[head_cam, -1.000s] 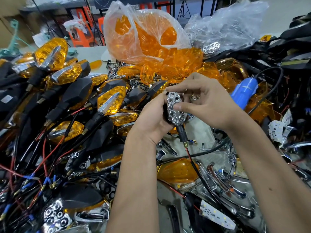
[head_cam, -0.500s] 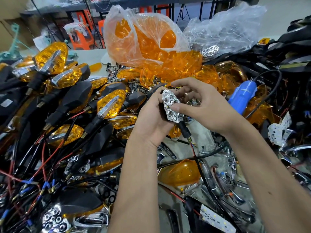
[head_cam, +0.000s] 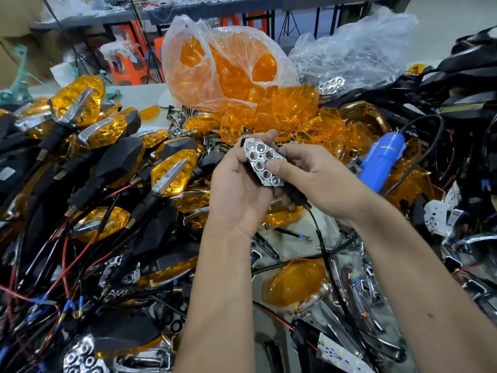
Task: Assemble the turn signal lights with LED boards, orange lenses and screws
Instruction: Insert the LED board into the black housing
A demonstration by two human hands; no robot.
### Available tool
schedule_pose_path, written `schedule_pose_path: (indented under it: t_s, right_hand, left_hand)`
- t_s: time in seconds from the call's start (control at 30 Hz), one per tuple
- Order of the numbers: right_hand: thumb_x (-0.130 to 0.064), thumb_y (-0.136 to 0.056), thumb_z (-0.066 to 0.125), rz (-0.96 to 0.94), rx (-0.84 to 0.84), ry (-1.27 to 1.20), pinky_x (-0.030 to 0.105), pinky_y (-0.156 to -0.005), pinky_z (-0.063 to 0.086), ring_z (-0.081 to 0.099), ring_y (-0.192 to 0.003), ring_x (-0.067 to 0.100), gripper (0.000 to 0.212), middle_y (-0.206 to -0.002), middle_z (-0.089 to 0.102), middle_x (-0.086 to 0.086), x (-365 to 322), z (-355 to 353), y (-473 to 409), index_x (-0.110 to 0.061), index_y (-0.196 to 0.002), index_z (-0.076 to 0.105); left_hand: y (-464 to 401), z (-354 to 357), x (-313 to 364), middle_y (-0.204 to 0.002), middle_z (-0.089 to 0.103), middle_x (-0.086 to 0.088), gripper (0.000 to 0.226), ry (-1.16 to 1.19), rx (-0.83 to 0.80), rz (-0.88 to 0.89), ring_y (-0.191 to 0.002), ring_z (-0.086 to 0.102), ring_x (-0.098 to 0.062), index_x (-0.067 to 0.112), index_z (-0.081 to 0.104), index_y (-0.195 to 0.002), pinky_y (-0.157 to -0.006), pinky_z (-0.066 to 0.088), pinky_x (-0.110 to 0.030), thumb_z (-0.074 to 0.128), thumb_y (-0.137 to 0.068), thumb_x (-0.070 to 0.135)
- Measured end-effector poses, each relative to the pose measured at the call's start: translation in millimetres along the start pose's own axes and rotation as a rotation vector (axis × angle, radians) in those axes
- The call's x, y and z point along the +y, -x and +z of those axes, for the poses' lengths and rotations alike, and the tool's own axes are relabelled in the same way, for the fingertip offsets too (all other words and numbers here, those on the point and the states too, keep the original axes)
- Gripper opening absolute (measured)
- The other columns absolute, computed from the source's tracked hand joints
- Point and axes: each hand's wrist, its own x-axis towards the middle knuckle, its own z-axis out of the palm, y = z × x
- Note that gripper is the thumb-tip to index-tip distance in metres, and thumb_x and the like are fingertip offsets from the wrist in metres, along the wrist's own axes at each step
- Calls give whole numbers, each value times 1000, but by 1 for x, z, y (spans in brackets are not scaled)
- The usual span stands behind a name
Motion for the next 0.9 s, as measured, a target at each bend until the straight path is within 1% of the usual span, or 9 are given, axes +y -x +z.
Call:
schedule_pose_path:
  t_s: [0.1, 0.2, 0.3, 0.43, 0.5, 0.6, 0.67, 0.8, 0.9]
  right_hand:
    - [-25, -102, 65, -48, 32, -23, 28, -47, 49, 59, -55, 18, 18, -73, 63, 13, 0, 1, -1, -10, -93, 61]
    - [-22, -103, 64, -72, 63, -37, 27, -47, 45, 55, -51, 15, 21, -69, 60, 8, 2, 1, -1, -6, -91, 57]
    - [-22, -104, 62, -60, 94, -53, 26, -47, 45, 56, -52, 15, 21, -67, 62, 2, 5, -1, -2, -4, -93, 57]
    - [-27, -104, 63, -54, 132, 24, 29, -49, 47, 62, -56, 17, 28, -70, 65, 5, 11, -6, -2, 0, -96, 57]
    - [-29, -103, 64, -61, 157, 58, 31, -50, 48, 65, -59, 20, 30, -75, 66, 15, 13, -8, -2, -1, -96, 58]
    - [-29, -101, 67, -89, 195, 86, 33, -50, 48, 64, -58, 26, 30, -79, 62, 27, 16, -9, -4, -1, -95, 58]
    - [-29, -98, 72, -99, 232, 96, 28, -47, 48, 62, -55, 24, 30, -73, 61, 20, 18, -11, -5, -4, -90, 58]
    - [-35, -92, 76, -38, 218, 11, 28, -45, 48, 62, -54, 22, 31, -70, 62, 10, 20, -14, -3, -11, -84, 57]
    - [-32, -97, 71, 27, 150, -88, 28, -46, 48, 63, -60, 24, 23, -70, 64, 3, 21, -12, -2, -13, -90, 60]
  left_hand:
    - [2, 2, -1, -123, 66, -21, 25, 111, -19, 7, -112, 53, -34, 7, 74, -79, -94, 45, -45, 50, -75, 14]
    - [4, 0, 0, -131, 56, -26, 35, 218, -110, 4, -118, 45, -38, 0, 73, -90, -104, 35, -49, 47, -78, 20]
    - [3, -2, 5, -127, 53, -24, 42, 177, -191, 13, -112, 49, -34, 0, 72, -99, -95, 40, -43, 45, -83, 28]
    - [-2, -10, 4, -104, 68, -13, 27, -218, -92, 107, -90, 66, -23, 6, 71, -107, -75, 56, -34, 53, -88, 9]
    - [-4, -16, 2, -101, 73, -12, 27, -396, -41, 176, -92, 68, -24, 7, 73, -113, -79, 58, -38, 58, -91, 2]
    - [-6, -20, -1, -103, 76, -10, 29, -494, -4, 273, -92, 71, -18, 8, 74, -119, -77, 57, -28, 62, -96, -5]
    - [-7, -20, -2, -108, 77, -10, 30, -550, 27, 316, -92, 70, -13, 9, 74, -121, -76, 55, -23, 64, -96, -5]
    - [-8, -23, -1, -115, 77, -13, 32, -604, 13, 309, -102, 72, -17, 6, 72, -126, -82, 56, -25, 67, -95, -4]
    - [-6, -22, -2, -109, 79, -10, 29, -623, 28, 312, -94, 72, -13, 6, 74, -122, -79, 56, -24, 70, -94, -3]
